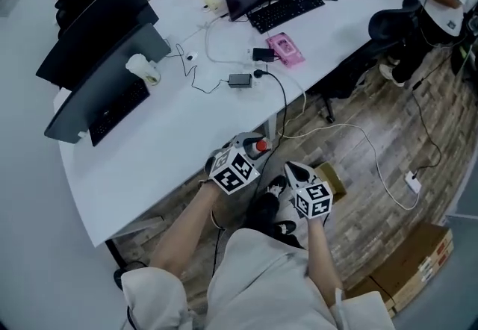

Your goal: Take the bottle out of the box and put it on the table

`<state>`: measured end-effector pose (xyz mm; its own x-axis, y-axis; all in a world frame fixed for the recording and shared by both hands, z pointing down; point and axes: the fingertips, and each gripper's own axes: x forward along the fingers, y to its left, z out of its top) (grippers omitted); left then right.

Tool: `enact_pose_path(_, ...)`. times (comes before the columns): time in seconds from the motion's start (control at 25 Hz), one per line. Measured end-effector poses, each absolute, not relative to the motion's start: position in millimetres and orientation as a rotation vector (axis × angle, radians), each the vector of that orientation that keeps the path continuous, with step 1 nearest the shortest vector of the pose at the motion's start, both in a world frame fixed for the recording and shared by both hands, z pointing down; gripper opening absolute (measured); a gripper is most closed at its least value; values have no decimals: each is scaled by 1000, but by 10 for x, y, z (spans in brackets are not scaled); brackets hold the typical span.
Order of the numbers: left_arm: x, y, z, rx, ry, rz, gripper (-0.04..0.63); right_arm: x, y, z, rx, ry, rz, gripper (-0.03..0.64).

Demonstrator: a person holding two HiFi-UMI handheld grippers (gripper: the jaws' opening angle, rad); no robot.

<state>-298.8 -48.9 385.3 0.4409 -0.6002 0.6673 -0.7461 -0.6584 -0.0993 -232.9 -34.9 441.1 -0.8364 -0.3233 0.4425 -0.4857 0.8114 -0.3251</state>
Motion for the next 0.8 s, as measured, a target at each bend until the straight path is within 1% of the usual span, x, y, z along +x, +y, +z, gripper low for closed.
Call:
enact_pose_path(0.32,-3932,-609,3405,2406,-1365,997,160,-2885,-470,4227,492,-2668,618,40)
enact_pose_path(0.52,-4437,-725,3434,2315,-1416,954,160,-3131,-525,4208,434,-2651,549,40)
enact_pose_path(0.8,-4961,-896,3603,2230,-1428,950,160,-3424,-674,4274,366,-2626,523,40)
